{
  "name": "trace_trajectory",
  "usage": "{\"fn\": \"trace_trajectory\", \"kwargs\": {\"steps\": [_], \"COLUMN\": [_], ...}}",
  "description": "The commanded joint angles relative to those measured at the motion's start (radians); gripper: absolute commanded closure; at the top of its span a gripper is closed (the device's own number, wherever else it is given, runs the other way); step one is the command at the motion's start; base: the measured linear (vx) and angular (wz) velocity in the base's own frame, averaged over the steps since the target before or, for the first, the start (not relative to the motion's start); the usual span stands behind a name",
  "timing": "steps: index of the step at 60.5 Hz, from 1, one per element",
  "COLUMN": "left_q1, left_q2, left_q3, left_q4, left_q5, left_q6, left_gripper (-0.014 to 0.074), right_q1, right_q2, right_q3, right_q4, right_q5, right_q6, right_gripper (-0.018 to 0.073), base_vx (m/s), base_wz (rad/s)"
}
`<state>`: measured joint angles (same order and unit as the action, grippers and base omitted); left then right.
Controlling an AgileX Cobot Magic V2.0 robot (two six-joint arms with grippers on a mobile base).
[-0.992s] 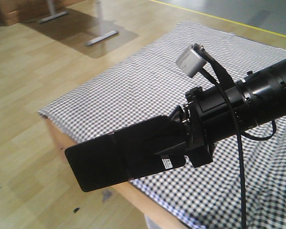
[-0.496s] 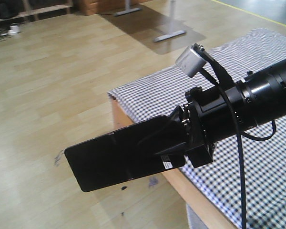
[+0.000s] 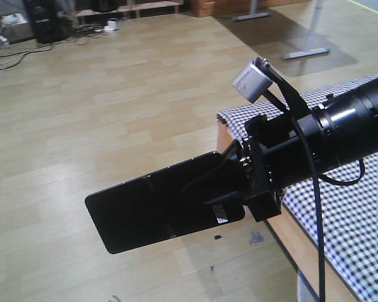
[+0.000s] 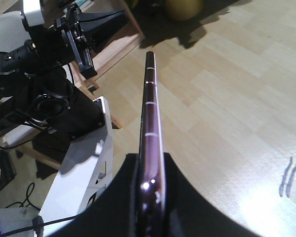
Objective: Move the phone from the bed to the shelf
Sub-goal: 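Drive away from the bed holding the phone in the right gripper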
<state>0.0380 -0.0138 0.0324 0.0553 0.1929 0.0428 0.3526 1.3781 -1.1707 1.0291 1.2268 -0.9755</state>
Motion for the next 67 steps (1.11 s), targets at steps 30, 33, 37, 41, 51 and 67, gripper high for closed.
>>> {"fn": "trace_trajectory", "kwargs": {"steps": [30, 33, 37, 41, 51, 67], "left_q1": [0.0, 0.0, 0.0, 0.0, 0.0, 0.0], "left_q2": [-0.011, -0.011, -0.011, -0.011, -0.011, -0.011], "left_q3": [-0.026, -0.026, -0.026, -0.026, -0.026, -0.026], "left_q4": [-0.005, -0.005, -0.005, -0.005, -0.005, -0.005], "left_q5": [-0.071, -0.071, -0.071, -0.071, -0.071, -0.071], "left_q6": [-0.004, -0.004, -0.004, -0.004, -0.004, -0.004], "left_gripper": [0.0596, 0.0596, 0.0596, 0.0596, 0.0596, 0.0596], "right_q1": [-0.003, -0.003, -0.003, -0.003, -0.003, -0.003], "right_q2": [-0.034, -0.034, -0.034, -0.034, -0.034, -0.034], "right_q3": [-0.025, -0.025, -0.025, -0.025, -0.025, -0.025], "right_q4": [0.087, 0.087, 0.087, 0.087, 0.087, 0.087], "right_q5": [0.062, 0.062, 0.062, 0.062, 0.062, 0.062], "right_q6": [-0.003, -0.003, -0.003, -0.003, -0.003, -0.003], "right_gripper": [0.056, 0.056, 0.056, 0.056, 0.056, 0.056], "base_vx": [-0.09, -0.07, -0.05, -0.03, 0.01, 0.06], "base_wz": [0.35, 0.27, 0.26, 0.22, 0.14, 0.08]}}
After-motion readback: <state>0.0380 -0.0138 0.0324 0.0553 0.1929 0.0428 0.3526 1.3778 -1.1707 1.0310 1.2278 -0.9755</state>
